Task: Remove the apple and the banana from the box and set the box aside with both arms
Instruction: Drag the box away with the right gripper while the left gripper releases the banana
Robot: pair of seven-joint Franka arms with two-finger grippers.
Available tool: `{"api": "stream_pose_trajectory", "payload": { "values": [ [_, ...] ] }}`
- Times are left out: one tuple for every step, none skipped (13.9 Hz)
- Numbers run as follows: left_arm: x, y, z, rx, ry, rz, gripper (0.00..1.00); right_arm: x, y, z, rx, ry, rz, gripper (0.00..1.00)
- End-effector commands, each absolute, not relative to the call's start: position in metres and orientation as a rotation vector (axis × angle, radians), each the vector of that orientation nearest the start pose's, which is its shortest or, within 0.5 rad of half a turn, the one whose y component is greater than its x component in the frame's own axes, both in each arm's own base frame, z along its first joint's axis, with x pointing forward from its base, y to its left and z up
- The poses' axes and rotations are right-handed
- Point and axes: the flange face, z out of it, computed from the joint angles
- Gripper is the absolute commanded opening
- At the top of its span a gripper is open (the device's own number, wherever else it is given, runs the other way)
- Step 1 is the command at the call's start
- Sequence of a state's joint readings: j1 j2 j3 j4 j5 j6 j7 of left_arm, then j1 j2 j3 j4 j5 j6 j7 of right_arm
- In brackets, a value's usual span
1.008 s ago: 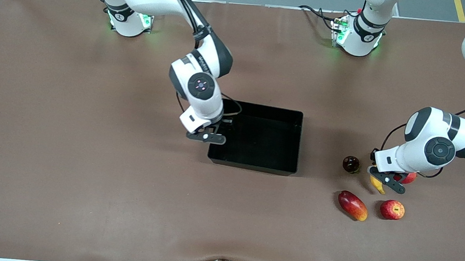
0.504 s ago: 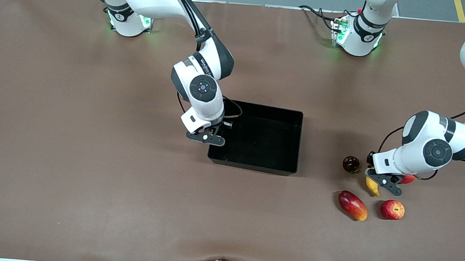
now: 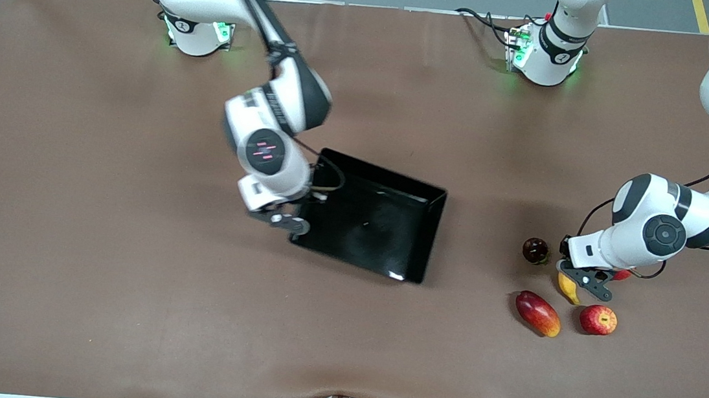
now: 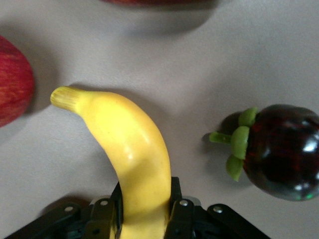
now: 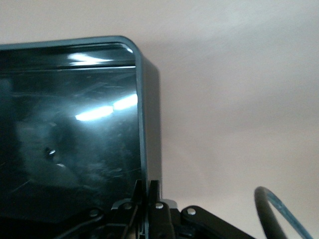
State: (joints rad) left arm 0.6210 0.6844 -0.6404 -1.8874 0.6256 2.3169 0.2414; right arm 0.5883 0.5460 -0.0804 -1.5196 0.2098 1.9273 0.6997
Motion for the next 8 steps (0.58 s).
{"api": "stream_pose_trajectory", "payload": {
  "values": [
    [0.631, 0.018, 0.203, -2.932, 0.962, 0.050, 1.00, 0.602, 0.265, 0.376, -3.005, 0.316, 0.445, 0.00],
    [0.632, 0.019, 0.207, -2.927, 0.962, 0.043, 1.00, 0.611, 0.230, 0.380, -2.999, 0.313, 0.458, 0.00],
    [0.636, 0.019, 0.214, -2.923, 0.958, 0.025, 1.00, 0.618, 0.193, 0.376, -2.992, 0.298, 0.476, 0.00],
    [0.638, 0.017, 0.219, -2.920, 0.957, 0.024, 1.00, 0.628, 0.144, 0.372, -2.971, 0.254, 0.475, 0.00],
    [0.640, 0.016, 0.228, -2.917, 0.950, 0.006, 1.00, 0.635, 0.101, 0.365, -2.950, 0.169, 0.469, 0.00],
    [0.641, 0.009, 0.239, -2.910, 0.961, -0.009, 1.00, 0.638, 0.061, 0.358, -2.938, 0.084, 0.452, 0.00],
    [0.642, 0.005, 0.253, -2.898, 0.959, -0.017, 1.00, 0.642, 0.013, 0.349, -2.922, 0.021, 0.436, 0.00],
    [0.646, 0.003, 0.275, -2.877, 0.947, -0.033, 1.00, 0.644, -0.023, 0.340, -2.917, -0.032, 0.405, 0.00]
  ]
}}
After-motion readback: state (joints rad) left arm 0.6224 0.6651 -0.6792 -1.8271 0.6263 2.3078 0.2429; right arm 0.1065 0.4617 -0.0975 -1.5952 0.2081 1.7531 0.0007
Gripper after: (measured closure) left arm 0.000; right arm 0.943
